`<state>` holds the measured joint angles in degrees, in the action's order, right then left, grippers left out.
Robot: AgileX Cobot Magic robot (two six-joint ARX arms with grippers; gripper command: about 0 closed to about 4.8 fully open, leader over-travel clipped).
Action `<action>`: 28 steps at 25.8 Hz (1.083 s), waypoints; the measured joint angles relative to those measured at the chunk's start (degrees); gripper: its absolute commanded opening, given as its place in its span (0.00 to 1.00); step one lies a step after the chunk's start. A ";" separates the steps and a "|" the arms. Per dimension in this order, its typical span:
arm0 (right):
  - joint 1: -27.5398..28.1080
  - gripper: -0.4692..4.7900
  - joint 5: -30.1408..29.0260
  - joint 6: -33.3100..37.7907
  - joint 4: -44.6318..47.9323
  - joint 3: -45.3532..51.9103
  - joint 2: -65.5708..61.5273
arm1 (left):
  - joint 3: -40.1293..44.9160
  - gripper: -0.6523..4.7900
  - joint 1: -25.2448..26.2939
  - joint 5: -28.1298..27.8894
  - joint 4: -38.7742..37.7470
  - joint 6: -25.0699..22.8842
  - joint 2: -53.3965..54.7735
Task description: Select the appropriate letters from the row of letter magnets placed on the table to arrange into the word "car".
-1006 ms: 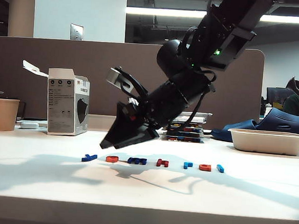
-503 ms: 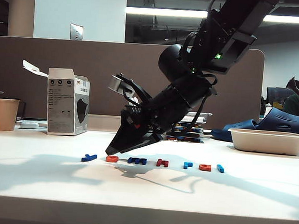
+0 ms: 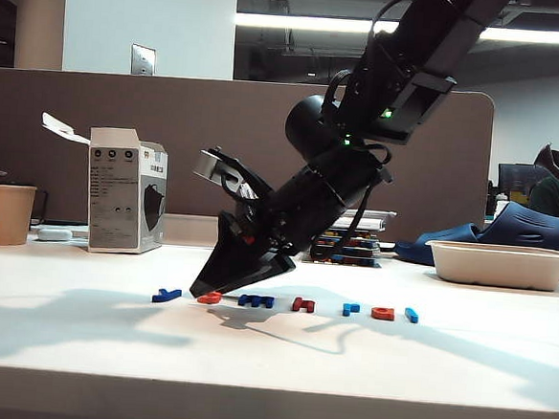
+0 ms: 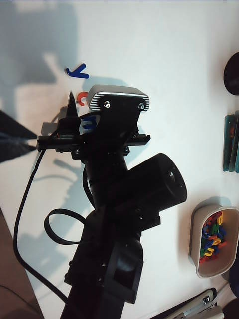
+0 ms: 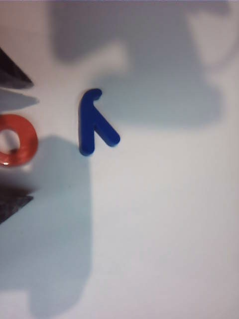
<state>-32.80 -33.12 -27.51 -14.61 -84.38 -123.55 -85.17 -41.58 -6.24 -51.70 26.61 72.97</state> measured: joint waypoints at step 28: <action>-1.92 0.57 7.23 -8.31 -3.87 -0.48 0.72 | 0.00 0.11 0.00 -0.02 0.00 0.00 0.00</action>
<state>-34.72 -25.89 -35.81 -18.48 -84.86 -122.83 -85.17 -41.58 -6.26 -51.70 26.61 72.97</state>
